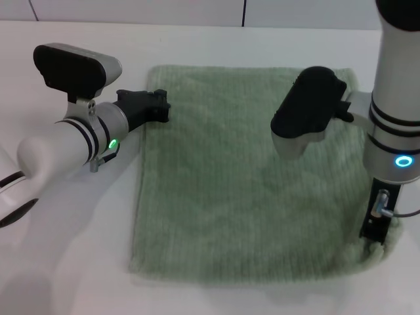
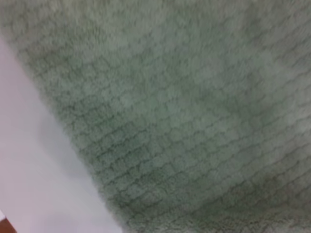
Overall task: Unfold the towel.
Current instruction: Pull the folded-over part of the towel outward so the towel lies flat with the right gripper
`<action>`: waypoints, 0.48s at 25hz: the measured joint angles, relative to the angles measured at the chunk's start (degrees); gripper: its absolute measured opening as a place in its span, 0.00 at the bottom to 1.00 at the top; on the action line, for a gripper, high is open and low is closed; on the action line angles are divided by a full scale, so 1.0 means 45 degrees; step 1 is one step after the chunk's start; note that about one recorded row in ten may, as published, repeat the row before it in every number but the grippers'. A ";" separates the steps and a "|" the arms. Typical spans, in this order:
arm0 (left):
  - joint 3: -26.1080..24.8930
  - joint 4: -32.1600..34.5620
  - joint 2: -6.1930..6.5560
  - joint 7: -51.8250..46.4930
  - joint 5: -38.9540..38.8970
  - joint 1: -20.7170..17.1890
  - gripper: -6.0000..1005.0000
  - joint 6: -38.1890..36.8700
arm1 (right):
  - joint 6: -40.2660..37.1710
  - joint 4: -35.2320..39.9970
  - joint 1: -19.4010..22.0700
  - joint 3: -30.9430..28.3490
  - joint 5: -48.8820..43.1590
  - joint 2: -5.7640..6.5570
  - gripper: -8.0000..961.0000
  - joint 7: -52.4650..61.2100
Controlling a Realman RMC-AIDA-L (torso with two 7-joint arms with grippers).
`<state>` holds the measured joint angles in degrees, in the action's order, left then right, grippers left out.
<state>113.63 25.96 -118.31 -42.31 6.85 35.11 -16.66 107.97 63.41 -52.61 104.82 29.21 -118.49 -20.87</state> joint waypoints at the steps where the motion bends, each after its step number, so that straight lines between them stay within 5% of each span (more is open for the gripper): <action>1: 0.0000 0.0023 0.0001 0.0000 0.0000 -0.0019 0.02 0.0000 | -0.0024 -0.0135 -0.0024 0.0040 -0.0002 -0.0018 0.10 -0.0021; 7: 0.0001 0.0206 0.0003 0.0006 0.0000 -0.0124 0.02 0.0010 | -0.0159 -0.0934 -0.0348 -0.0034 -0.0009 -0.0104 0.11 -0.0180; 12: 0.0001 0.0208 0.0002 0.0009 0.0000 -0.0134 0.02 0.0013 | -0.0180 -0.0840 -0.0476 -0.0122 -0.0008 -0.0124 0.31 -0.0194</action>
<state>113.64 26.90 -118.30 -42.27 6.85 34.50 -16.60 107.16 59.62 -54.75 104.28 29.17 -119.05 -21.74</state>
